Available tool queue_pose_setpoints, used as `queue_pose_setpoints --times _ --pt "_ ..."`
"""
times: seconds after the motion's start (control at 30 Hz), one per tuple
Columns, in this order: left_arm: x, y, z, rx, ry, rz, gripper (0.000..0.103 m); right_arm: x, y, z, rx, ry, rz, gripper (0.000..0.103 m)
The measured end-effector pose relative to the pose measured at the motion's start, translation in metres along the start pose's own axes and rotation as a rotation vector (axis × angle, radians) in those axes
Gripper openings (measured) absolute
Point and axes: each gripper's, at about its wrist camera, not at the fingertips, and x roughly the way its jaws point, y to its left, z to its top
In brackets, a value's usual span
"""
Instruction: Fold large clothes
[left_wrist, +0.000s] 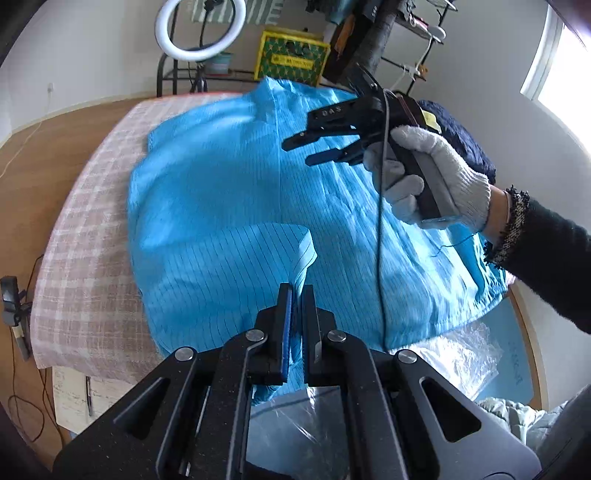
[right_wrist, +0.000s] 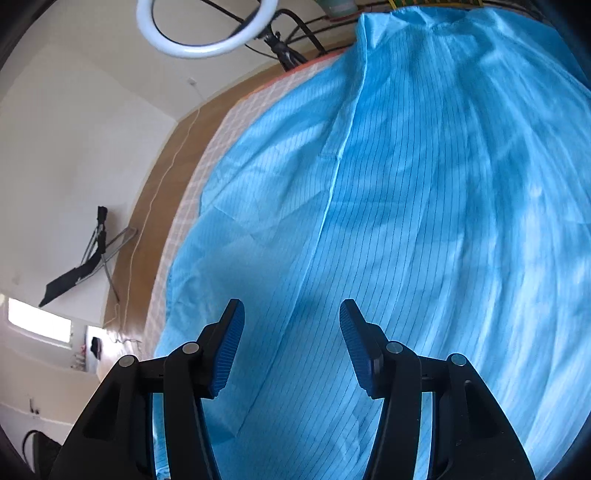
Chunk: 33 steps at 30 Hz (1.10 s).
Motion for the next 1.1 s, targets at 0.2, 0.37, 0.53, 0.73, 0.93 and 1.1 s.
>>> queue_pose_setpoints --times 0.2,0.37,0.53,0.73,0.93,1.1 --pt "-0.013 -0.004 -0.019 0.021 0.033 -0.039 0.054 -0.024 0.009 -0.03 -0.059 -0.015 -0.031 0.054" --pt "-0.06 0.045 -0.035 -0.169 -0.076 0.003 0.054 -0.044 0.027 -0.06 -0.148 0.002 -0.039 0.054" --pt "-0.057 0.104 -0.058 -0.446 -0.042 0.056 0.054 -0.024 0.035 -0.089 -0.153 0.051 -0.038 0.054" --pt "-0.04 0.101 -0.07 -0.504 0.011 0.03 0.052 0.003 0.039 -0.085 -0.067 0.076 0.018 0.054" --pt "-0.045 0.092 -0.062 -0.476 -0.021 0.052 0.051 0.019 0.051 -0.082 -0.09 0.069 -0.046 0.002" --pt "-0.051 0.097 -0.06 -0.47 -0.038 0.089 0.051 -0.008 0.037 -0.076 -0.083 -0.024 -0.106 0.0"
